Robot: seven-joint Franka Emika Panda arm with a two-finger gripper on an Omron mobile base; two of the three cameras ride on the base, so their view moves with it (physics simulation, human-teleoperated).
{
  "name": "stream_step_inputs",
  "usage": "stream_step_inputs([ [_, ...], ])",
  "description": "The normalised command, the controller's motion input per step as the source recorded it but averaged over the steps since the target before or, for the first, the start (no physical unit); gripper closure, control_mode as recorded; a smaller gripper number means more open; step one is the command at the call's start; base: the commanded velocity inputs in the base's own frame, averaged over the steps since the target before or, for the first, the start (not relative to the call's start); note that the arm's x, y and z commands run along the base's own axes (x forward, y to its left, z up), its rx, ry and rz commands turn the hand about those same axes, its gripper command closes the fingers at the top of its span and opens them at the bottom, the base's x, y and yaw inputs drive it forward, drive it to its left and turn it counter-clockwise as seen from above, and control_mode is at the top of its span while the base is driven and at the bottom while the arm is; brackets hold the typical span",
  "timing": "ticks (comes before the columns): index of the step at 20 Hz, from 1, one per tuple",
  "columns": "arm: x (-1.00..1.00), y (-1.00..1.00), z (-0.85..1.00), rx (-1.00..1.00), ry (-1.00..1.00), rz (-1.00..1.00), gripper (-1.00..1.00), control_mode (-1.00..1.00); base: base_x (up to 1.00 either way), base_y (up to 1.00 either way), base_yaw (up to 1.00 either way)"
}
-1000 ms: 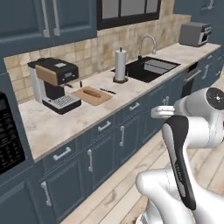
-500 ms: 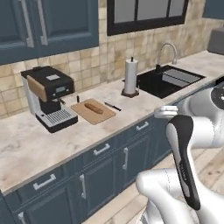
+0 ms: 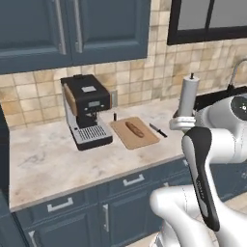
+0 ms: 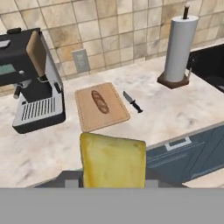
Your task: Retrieve the sausage and cheese from the fridge and place them on the cutting board on the counter.
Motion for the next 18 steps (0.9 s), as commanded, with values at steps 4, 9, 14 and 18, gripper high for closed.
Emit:
stream_step_inputs([
  [4, 0.00, 0.00, 0.00, 0.00, 0.00, 0.00, 1.00, 1.00, -0.25, -0.54, 0.38],
  [9, 0.00, 0.00, 0.00, 0.00, 0.00, 0.00, 1.00, 1.00, 0.17, -0.68, 0.22],
  [14, 0.00, 0.00, 0.00, 0.00, 0.00, 0.00, 1.00, 1.00, 0.62, -0.30, 0.23],
  [18, 0.00, 0.00, 0.00, 0.00, 0.00, 0.00, 1.00, 1.00, 0.15, -0.36, 0.23],
])
